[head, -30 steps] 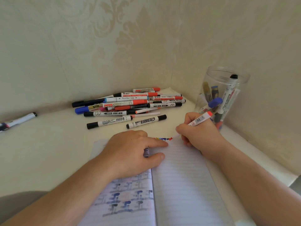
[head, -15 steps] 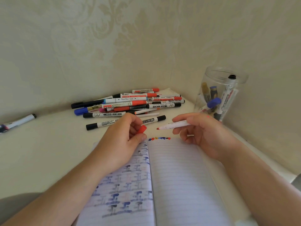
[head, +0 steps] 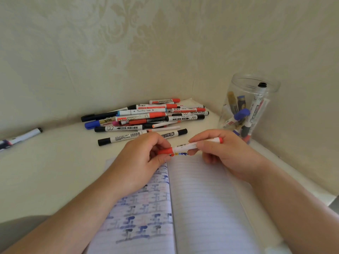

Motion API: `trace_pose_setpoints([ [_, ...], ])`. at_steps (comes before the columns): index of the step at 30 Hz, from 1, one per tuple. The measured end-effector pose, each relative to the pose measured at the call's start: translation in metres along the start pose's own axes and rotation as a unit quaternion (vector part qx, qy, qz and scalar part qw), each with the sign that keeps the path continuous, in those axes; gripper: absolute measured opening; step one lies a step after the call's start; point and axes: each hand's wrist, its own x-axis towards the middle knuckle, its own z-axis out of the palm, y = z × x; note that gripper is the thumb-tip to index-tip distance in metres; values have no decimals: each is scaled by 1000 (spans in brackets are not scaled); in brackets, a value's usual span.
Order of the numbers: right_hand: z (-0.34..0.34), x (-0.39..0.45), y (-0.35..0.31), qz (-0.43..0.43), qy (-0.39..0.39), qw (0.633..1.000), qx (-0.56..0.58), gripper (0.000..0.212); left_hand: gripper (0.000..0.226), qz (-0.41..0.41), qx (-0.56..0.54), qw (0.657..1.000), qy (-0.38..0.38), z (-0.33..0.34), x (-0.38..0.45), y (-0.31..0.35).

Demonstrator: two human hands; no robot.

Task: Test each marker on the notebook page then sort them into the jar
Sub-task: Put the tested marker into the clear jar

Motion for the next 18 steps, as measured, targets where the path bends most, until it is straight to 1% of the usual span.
trace_pose_setpoints([
  [3,1,-1,2,-14,9,999,-37,14,20,-6,-38,999,18,-1,1,-2],
  [6,1,0,7,-48,30,986,-154,20,8,-37,-85,995,40,-2,3,-5],
  [7,1,0,9,-59,27,981,-183,20,7,-42,-85,995,40,-2,3,-4],
  [9,3,-1,13,-77,17,970,-229,18,19,-37,-60,997,24,-1,3,-4],
  [10,3,-2,15,-83,16,962,-258,17,24,-32,-42,999,12,0,3,-4],
  [12,2,-3,17,-111,16,940,-321,14,27,-26,-10,1000,-9,1,4,-5],
  [14,5,-4,16,-171,31,908,-381,14,25,-25,11,999,-17,2,5,-7],
  [16,11,-3,16,-240,53,873,-421,25,24,-29,11,999,-13,1,6,-7],
  [18,15,-3,17,-264,57,861,-431,35,23,-33,10,999,-12,0,7,-8],
])
